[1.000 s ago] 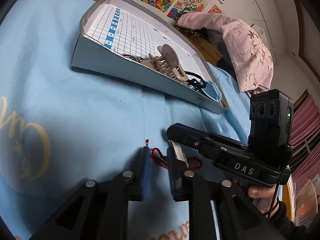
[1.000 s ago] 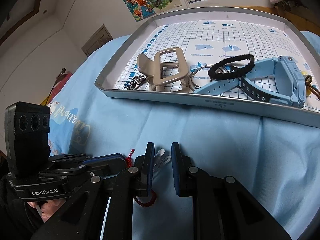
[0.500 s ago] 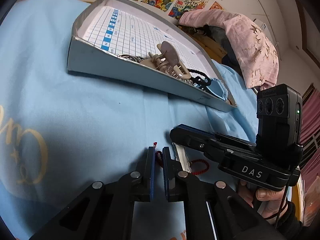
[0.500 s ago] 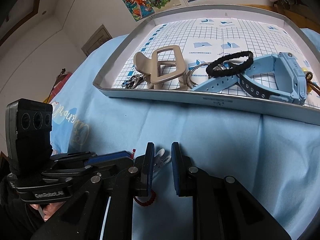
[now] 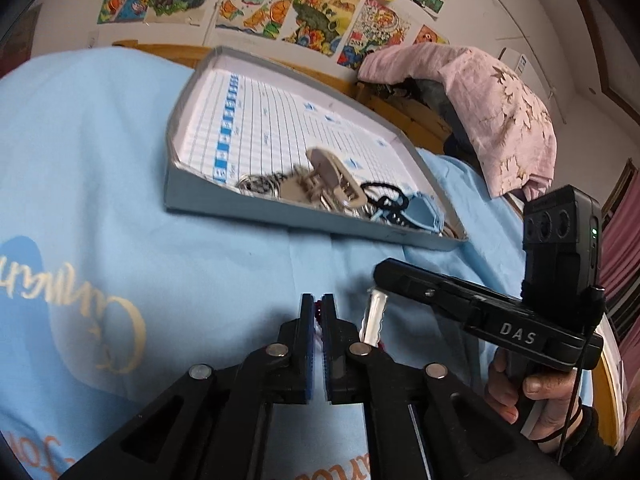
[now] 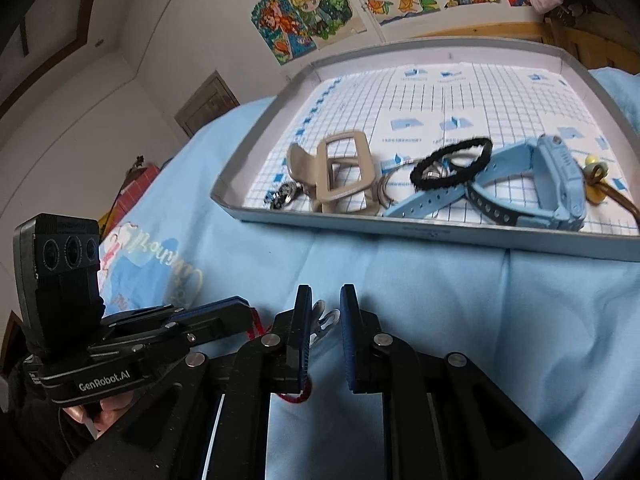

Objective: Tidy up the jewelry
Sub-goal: 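Carry the white clip into the grey tray and open both tools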

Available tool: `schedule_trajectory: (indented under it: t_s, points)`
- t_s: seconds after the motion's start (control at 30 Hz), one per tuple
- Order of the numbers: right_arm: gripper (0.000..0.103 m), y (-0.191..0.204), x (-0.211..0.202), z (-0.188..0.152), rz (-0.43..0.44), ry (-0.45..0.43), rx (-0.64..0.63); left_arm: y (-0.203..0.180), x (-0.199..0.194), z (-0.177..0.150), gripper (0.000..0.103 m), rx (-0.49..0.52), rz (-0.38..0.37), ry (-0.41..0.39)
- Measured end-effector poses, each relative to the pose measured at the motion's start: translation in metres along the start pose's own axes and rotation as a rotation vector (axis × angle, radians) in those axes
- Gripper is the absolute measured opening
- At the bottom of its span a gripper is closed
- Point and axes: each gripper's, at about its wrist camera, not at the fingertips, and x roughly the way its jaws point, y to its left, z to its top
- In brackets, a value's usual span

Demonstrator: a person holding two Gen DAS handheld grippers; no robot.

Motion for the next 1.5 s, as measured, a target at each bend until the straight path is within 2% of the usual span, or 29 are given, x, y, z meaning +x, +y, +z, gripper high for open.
schedule_trajectory:
  t_s: [0.33, 0.47, 0.6, 0.67, 0.8, 1.0, 1.2, 1.23, 1.33, 1.5]
  points:
    - [0.012, -0.008, -0.042, 0.027, 0.006, -0.134, 0.013, -0.011, -0.031, 0.032, 0.003, 0.027, 0.025, -0.099]
    - [0.012, -0.014, -0.052, 0.034, -0.016, -0.193, 0.025, -0.009, -0.041, 0.055, 0.003, -0.004, 0.046, -0.177]
    - [0.012, -0.019, -0.058, 0.045, -0.068, -0.291, 0.028, -0.003, -0.040, 0.077, 0.003, -0.055, 0.091, -0.262]
    - [0.012, -0.020, -0.057, 0.047, -0.125, -0.347, 0.016, 0.000, -0.032, 0.085, 0.003, -0.074, 0.119, -0.285]
    - [0.012, -0.029, -0.049, 0.053, -0.206, -0.436, 0.013, 0.007, 0.000, 0.092, 0.003, -0.070, 0.174, -0.252]
    - [0.012, -0.032, -0.021, 0.054, -0.249, -0.377, -0.016, 0.006, 0.029, 0.081, 0.003, -0.003, 0.241, -0.190]
    - [0.013, -0.027, -0.014, 0.052, -0.263, -0.341, -0.042, 0.004, 0.029, 0.074, 0.003, -0.002, 0.258, -0.171]
    - [0.014, -0.027, -0.016, 0.053, -0.265, -0.343, -0.041, 0.003, 0.027, 0.074, 0.003, -0.004, 0.258, -0.169]
    - [0.035, -0.025, -0.023, 0.052, -0.273, -0.358, -0.038, -0.001, 0.021, 0.073, 0.003, -0.006, 0.266, -0.166]
    - [0.036, -0.016, -0.046, 0.052, -0.301, -0.390, -0.037, -0.011, -0.001, 0.071, 0.003, -0.020, 0.254, -0.179]
